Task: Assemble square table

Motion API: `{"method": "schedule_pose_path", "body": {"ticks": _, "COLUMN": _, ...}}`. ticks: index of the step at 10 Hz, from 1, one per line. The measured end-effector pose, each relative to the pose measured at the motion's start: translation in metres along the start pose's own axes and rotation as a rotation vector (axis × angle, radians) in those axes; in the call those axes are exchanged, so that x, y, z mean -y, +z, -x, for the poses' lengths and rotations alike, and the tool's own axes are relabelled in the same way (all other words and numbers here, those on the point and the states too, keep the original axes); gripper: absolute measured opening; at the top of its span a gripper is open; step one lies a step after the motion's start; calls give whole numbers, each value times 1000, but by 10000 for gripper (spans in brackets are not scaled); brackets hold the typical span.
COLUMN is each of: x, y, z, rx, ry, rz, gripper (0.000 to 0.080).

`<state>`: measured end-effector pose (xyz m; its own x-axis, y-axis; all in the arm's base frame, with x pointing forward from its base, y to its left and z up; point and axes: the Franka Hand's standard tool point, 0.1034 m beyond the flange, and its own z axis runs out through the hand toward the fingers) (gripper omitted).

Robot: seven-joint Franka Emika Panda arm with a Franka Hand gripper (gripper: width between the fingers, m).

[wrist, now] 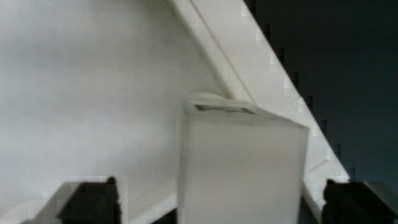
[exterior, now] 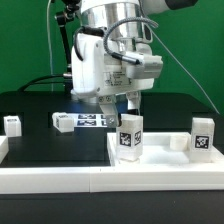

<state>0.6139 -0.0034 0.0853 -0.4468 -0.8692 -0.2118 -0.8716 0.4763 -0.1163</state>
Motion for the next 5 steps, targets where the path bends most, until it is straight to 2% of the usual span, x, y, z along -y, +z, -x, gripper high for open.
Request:
{"method": "schedule_pose_path", "body": {"ticks": 3, "x": 5, "y": -3, "z": 0, "rx": 11, "ry": -376, "rz": 14, "gripper": 647}}
{"method": "schedule_pose_path", "body": {"ticks": 5, "x": 14, "y": -4, "z": -4, "rx": 16, "ry": -636, "rz": 8, "gripper": 649}}
